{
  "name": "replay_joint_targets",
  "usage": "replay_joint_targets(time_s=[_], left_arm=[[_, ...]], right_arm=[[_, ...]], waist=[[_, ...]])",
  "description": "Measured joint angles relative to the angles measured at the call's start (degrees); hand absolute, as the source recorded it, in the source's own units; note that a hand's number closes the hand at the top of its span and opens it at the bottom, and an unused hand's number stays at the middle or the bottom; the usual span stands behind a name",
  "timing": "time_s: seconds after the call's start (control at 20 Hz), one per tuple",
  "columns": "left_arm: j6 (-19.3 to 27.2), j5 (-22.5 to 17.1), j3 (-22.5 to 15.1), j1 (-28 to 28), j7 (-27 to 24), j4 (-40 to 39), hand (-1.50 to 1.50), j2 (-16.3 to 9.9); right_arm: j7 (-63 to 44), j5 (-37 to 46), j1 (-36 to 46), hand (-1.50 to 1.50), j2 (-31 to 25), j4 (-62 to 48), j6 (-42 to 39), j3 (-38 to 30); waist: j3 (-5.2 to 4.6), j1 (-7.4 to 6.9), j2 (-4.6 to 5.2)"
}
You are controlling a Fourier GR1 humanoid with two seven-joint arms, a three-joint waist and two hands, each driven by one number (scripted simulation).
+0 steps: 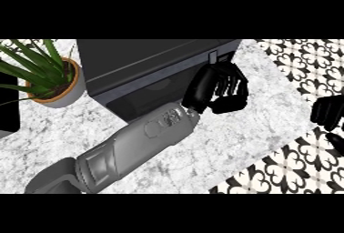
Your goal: Pick up the milk, place it into the microwave and close the microwave
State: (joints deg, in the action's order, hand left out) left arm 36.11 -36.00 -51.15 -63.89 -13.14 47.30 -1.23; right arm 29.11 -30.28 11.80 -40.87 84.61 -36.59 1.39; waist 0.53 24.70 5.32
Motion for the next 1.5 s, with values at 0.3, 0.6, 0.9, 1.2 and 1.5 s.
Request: replay_joint_targets(time_s=[0.3,0.6,0.9,1.2,1.5], left_arm=[[0.95,-1.32,-0.65,-0.15,-0.25,0.02,1.50,-0.59],[2.84,-2.28,-0.97,0.33,-0.82,0.58,1.50,-1.22],[4.25,-2.64,-0.39,-2.06,-1.80,0.82,1.50,-0.64],[3.03,-4.14,0.22,-4.72,-1.50,-3.11,1.50,0.80],[2.09,-9.74,2.98,-6.03,1.04,-1.63,1.50,1.31]], right_arm=[[-2.28,-0.79,1.12,1.50,-0.79,5.14,-1.43,2.62],[-3.96,-1.88,1.19,1.50,-1.18,9.23,-2.18,4.29],[-5.21,-2.92,0.78,1.50,-1.29,12.62,-2.65,5.56],[-6.05,-3.98,0.43,1.50,-1.29,15.52,-2.87,6.23],[-8.98,-3.91,-1.32,1.50,-2.88,17.92,-4.75,9.29]], waist=[[0.04,0.83,-0.07],[0.07,1.91,-0.17],[0.17,2.96,-0.21],[0.31,4.19,0.68],[0.05,3.04,1.48]])
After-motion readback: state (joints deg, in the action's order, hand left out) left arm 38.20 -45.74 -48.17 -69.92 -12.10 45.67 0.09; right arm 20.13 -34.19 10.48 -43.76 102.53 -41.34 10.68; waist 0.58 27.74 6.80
